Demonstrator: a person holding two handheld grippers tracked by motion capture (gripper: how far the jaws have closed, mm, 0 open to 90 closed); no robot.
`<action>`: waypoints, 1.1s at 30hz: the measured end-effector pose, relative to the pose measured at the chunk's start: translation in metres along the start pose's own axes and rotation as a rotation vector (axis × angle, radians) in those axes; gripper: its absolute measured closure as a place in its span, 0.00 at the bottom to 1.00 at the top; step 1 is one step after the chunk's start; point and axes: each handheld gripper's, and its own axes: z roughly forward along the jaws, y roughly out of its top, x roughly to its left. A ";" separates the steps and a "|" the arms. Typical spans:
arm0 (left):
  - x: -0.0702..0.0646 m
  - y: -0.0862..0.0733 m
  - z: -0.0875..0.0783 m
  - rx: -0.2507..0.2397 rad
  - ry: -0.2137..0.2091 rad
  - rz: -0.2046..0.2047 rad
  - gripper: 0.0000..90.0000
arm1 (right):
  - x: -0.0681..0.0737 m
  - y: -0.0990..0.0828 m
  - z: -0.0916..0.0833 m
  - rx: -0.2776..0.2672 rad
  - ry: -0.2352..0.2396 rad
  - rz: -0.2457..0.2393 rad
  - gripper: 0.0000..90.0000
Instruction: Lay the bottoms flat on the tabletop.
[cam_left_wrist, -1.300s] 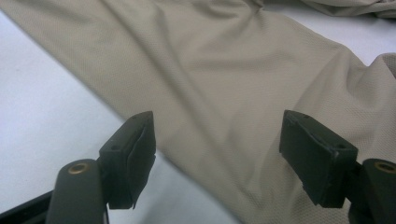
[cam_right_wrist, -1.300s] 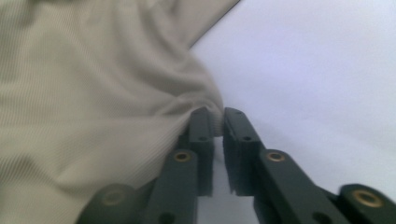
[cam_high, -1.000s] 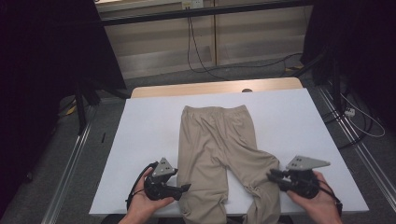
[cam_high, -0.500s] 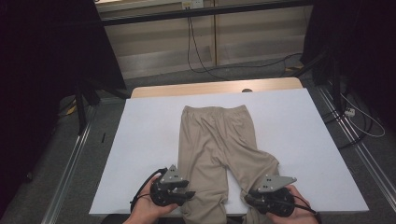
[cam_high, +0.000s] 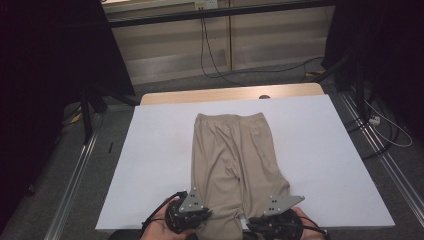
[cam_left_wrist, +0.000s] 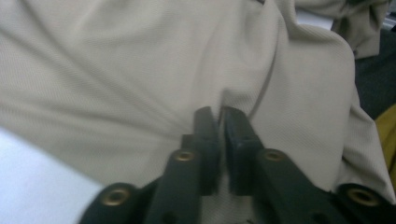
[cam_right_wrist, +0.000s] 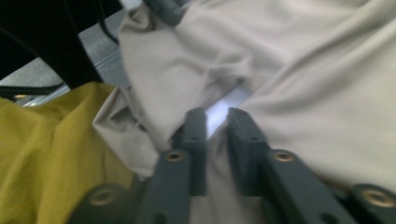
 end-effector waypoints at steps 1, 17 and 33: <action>0.000 -0.001 -0.002 0.015 0.011 0.003 0.96 | -0.003 0.002 -0.003 -0.013 -0.014 0.006 0.78; -0.002 -0.002 -0.017 -0.044 -0.014 -0.084 0.58 | -0.023 0.017 0.018 0.030 -0.084 -0.037 0.67; 0.046 -0.010 -0.012 -0.049 0.140 -0.178 0.63 | -0.014 0.020 0.014 -0.053 -0.053 -0.019 0.77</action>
